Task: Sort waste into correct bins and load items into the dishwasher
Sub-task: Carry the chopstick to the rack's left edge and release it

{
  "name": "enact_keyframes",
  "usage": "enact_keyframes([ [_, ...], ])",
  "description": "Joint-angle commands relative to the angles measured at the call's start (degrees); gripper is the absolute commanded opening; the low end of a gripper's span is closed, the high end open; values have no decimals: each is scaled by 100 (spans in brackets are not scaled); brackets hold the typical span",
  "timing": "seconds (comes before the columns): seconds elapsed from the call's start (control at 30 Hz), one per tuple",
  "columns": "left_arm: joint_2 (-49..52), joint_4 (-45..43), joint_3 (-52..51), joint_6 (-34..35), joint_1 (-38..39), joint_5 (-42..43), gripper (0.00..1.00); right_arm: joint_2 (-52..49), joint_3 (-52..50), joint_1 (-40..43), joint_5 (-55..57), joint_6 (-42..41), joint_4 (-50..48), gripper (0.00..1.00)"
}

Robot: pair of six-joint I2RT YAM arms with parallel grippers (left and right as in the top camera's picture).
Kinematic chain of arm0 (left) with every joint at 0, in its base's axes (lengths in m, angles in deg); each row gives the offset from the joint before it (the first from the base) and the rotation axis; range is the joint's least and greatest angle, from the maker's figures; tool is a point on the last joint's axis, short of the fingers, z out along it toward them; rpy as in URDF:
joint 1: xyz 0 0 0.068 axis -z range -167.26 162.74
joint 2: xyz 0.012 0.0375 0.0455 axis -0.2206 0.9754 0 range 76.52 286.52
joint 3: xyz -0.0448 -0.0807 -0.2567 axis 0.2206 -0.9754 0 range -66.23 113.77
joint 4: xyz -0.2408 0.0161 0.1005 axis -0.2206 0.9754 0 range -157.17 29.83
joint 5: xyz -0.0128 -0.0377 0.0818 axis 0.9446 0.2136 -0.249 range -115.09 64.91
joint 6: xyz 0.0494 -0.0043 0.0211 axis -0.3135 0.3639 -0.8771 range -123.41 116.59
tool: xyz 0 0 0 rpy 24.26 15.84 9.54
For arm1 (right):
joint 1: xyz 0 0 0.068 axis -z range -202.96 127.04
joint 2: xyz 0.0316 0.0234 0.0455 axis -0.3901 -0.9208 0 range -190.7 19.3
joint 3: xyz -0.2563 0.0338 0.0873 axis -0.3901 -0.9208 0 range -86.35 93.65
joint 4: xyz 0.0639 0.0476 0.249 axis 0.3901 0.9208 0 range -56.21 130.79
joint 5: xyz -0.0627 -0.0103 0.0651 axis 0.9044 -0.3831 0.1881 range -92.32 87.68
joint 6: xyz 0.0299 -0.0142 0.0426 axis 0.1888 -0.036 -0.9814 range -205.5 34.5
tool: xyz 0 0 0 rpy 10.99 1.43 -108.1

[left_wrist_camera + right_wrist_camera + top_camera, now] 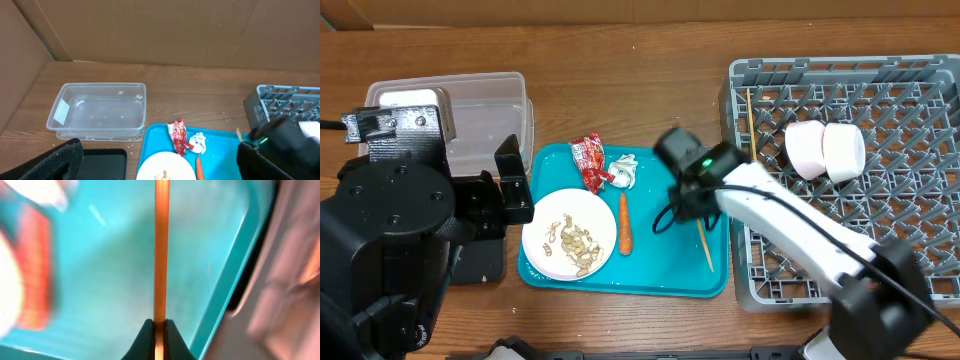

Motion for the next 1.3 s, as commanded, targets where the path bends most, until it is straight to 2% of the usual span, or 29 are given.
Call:
enact_keyframes([
  [0.0, 15, 0, 22, 125, -35, -103, 100, 629, 688, 330, 560, -28, 33, 4],
  [0.1, 15, 0, 22, 125, -35, -101, 100, 704, 782, 804, 1217, 22, -68, 4],
  [0.17, 15, 0, 22, 125, -35, -101, 100, 651, 737, 1193, 1364, 474, -319, 4],
  [0.27, 15, 0, 22, 125, -35, -101, 100, 501, 706, 1676, 1292, 1108, -837, 4],
  [0.37, 15, 0, 22, 125, -35, -101, 100, 245, 704, 2059, 754, 1939, -1399, 4],
  [0.53, 15, 0, 22, 125, -35, -101, 100, -192, 706, 2284, 605, 2122, -1547, 5],
  [0.6, 15, 0, 22, 125, -35, -101, 100, -254, 706, 2251, 560, 2122, -1473, 39],
  [0.63, 15, 0, 22, 125, -35, -101, 100, -219, 721, 2203, 542, 2122, -1456, 44],
  [0.9, 15, 0, 22, 125, -35, -103, 100, 658, 1231, 1731, 455, 1860, -1016, 48],
  [1.07, 15, 0, 22, 125, -35, -101, 100, 1585, 1443, 1482, -146, 1770, -785, 50],
  [1.13, 15, 0, 22, 125, -35, -101, 100, 2192, 1443, 1436, -389, 1731, -651, 54],
  [1.23, 15, 0, 22, 125, -35, -101, 100, 2811, 1440, 1443, -385, 1443, -396, 81],
  [1.27, 15, 0, 22, 125, -35, -101, 100, 3003, 1440, 1449, -380, 1397, -299, 100],
])
